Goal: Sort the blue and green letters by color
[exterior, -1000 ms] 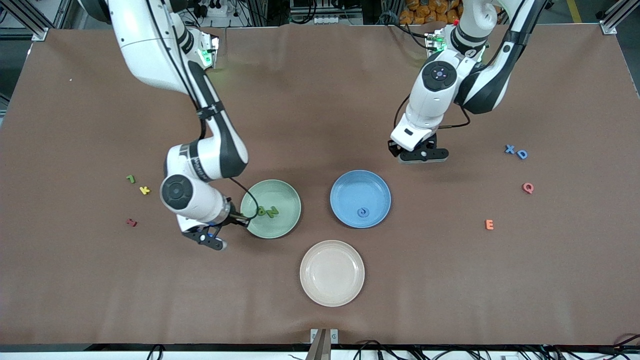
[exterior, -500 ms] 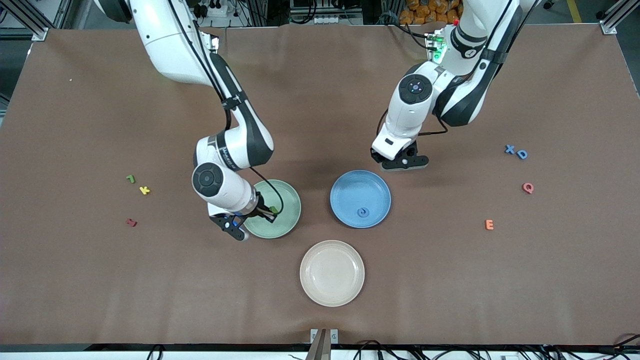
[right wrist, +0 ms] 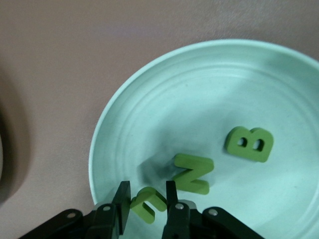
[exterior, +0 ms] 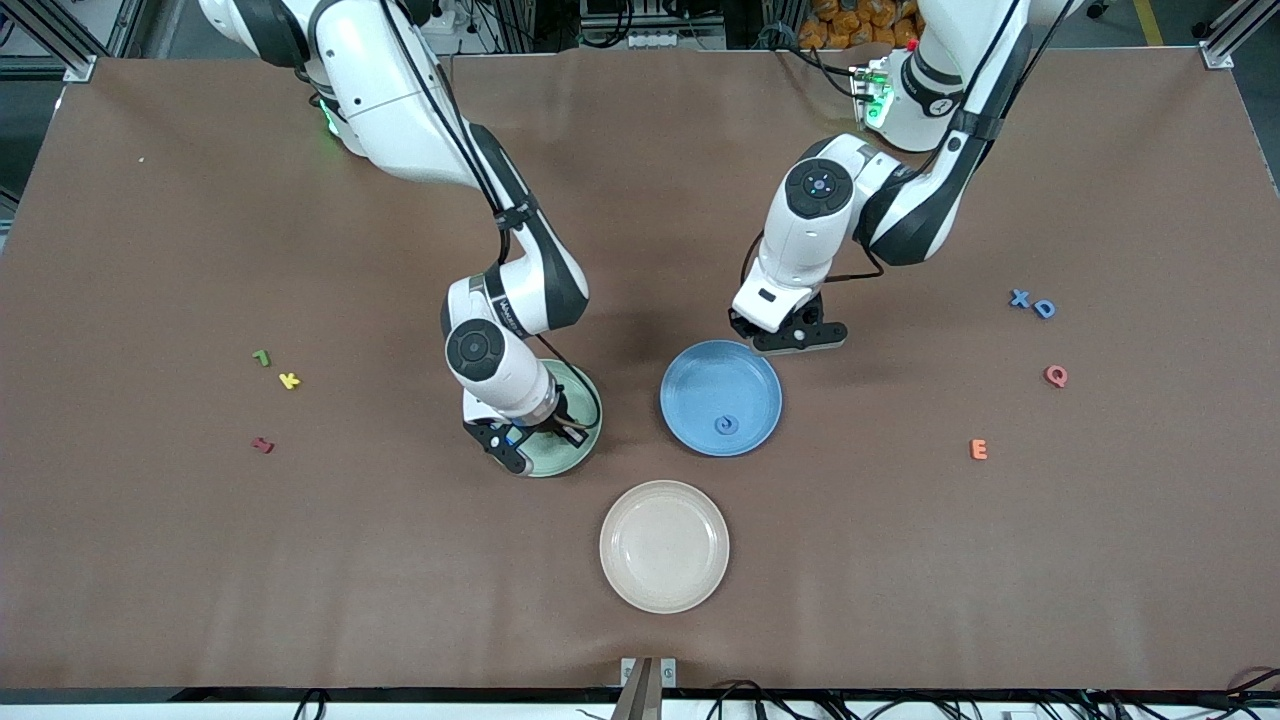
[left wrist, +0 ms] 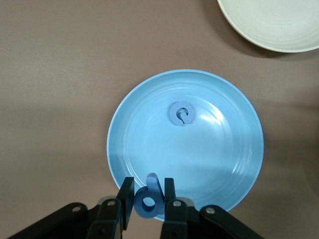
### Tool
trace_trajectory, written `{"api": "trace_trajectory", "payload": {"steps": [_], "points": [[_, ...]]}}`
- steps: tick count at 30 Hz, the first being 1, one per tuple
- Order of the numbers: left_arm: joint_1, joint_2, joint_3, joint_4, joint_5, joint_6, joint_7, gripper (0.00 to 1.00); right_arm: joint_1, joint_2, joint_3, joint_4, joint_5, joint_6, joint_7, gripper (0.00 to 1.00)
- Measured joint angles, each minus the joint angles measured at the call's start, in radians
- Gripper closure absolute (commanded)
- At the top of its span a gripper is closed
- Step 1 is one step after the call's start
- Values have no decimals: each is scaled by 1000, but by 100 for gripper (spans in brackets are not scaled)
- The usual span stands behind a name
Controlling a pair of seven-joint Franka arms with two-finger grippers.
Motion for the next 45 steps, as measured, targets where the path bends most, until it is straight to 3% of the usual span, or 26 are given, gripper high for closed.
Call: {"api": "trace_trajectory", "payload": {"steps": [5,13,28,37,45], "points": [[-3,24,0,26,0,0,0,75,-15,-23,-45,7,-5,-63,-92,0],[-13,58,0,60,0,0,0,75,-94,-93,-58,-67,-5,-78,-301,0],[-22,112,2,124,0,0,0,75,-155,-322,-116,-440,-7,33,-744,0],[-21,157,16,168,0,0,0,75,-155,-419,-236,-644,-8,100,-1058,0],[-21,191,27,197,0,0,0,75,-169,-454,-378,-729,-8,104,-1392,0]]}}
